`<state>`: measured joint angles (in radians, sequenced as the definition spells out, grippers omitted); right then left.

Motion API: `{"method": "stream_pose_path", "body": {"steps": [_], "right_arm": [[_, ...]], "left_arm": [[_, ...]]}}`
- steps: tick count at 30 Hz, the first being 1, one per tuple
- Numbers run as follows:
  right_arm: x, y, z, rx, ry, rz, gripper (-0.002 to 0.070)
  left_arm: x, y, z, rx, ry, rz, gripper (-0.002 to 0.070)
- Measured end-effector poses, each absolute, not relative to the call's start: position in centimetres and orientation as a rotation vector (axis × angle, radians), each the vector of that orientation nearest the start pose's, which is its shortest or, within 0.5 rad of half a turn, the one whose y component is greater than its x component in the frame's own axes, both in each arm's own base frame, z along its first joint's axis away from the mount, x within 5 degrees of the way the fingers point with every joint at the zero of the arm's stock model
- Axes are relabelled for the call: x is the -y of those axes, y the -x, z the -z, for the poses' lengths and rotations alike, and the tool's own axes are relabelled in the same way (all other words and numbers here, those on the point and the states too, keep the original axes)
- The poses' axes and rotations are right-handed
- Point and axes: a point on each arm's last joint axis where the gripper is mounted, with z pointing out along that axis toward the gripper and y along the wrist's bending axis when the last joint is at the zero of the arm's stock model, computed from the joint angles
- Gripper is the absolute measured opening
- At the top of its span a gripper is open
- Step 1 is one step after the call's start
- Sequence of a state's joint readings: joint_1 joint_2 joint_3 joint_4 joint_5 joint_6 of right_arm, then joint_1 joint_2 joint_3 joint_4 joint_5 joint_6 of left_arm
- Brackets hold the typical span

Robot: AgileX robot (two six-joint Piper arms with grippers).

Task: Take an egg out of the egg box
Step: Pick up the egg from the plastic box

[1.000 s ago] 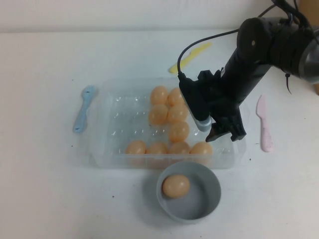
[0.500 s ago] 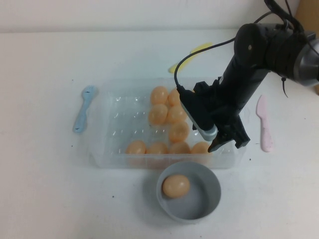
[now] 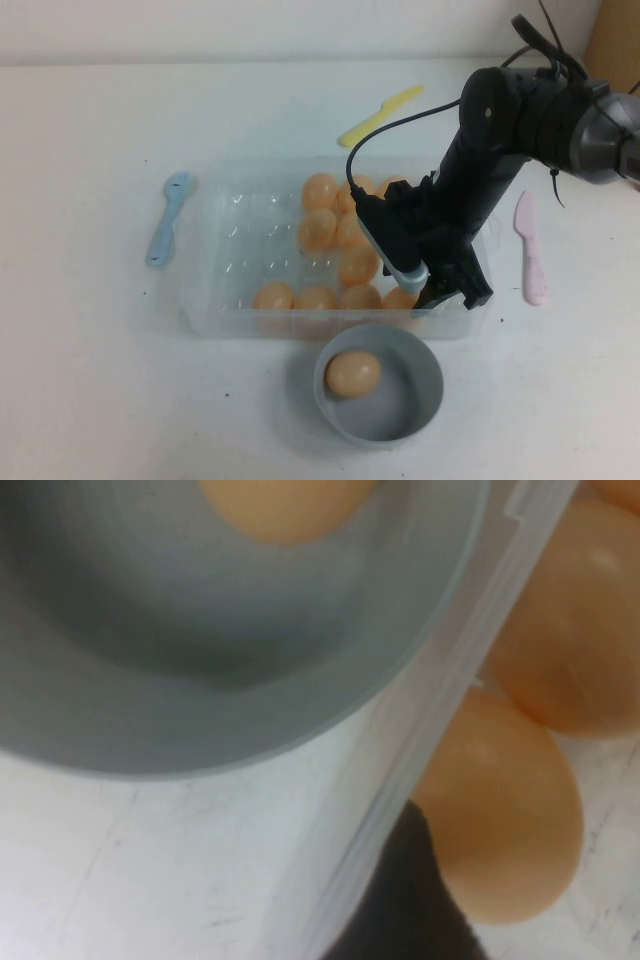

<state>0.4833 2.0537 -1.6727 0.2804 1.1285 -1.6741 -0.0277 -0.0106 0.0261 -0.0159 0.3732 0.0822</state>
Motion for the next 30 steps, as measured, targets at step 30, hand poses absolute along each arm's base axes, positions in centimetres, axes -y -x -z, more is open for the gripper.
{"method": "stream_pose_path", "body": {"steps": [30], "right_arm": [[-22.2, -36.8, -20.5, -1.503, 2.444, -0.252, 0.0447]], "left_arm": [[0.2, -5.3, -17.1, -1.87, -0.093, -0.022, -0.0003]]}}
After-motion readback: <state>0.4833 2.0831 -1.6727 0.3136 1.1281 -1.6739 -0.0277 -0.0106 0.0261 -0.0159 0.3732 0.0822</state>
